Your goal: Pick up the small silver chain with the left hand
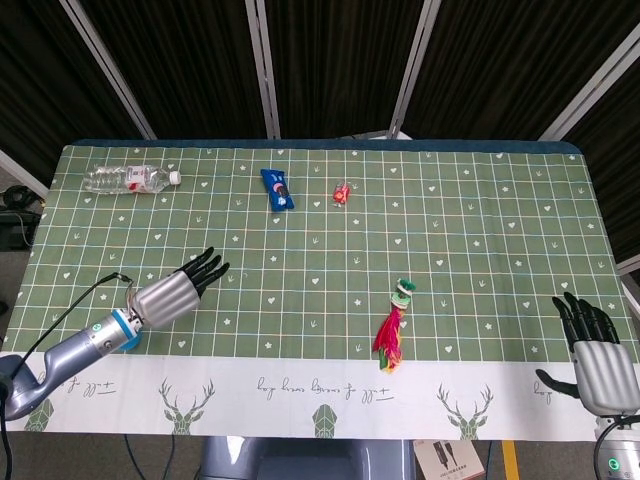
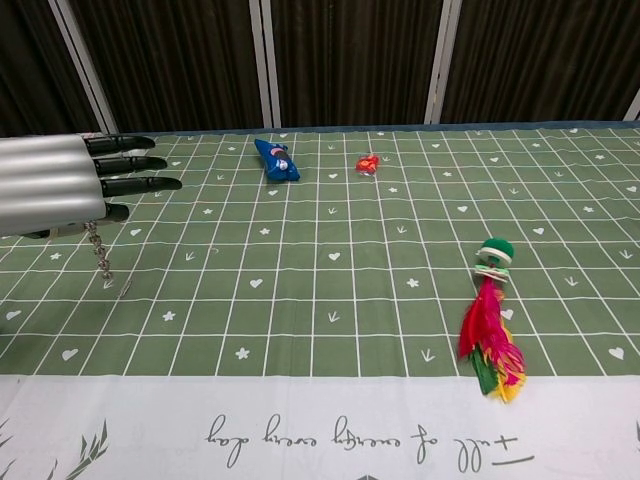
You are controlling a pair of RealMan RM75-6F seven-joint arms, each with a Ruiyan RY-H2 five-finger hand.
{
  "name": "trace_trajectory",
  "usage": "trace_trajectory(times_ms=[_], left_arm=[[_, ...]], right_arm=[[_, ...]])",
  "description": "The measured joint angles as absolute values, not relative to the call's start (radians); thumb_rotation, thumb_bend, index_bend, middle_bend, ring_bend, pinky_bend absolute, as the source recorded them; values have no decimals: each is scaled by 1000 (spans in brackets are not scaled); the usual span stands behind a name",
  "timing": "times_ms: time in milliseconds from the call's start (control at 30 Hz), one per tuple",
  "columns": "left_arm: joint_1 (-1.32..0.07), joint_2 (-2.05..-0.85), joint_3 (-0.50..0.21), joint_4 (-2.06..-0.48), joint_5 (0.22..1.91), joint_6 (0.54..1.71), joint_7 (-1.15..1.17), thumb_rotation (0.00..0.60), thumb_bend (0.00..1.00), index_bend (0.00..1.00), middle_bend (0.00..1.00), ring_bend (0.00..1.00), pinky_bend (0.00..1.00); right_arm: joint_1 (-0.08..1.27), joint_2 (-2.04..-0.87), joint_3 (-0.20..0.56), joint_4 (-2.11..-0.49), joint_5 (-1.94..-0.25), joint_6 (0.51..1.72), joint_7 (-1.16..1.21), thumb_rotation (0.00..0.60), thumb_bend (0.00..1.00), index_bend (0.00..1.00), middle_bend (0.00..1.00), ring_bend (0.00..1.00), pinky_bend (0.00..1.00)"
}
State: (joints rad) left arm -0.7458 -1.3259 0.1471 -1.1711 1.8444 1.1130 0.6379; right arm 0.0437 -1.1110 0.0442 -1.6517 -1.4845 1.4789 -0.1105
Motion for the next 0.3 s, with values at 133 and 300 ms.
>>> trace_trajectory(times_ms=[133, 300], left_arm=[[-738, -1329, 141, -1167, 1838, 1109, 635, 600, 499, 635, 0, 0, 0], [-732, -1331, 137, -1160, 1837, 1104, 634, 600, 500, 633, 0, 0, 0]], right_arm=[[43, -1112, 44, -1651, -1485, 1480, -112, 600, 59, 0, 0, 0, 88], [43, -1111, 44, -1652, -1484, 1478, -111, 600, 59, 0, 0, 0, 88]])
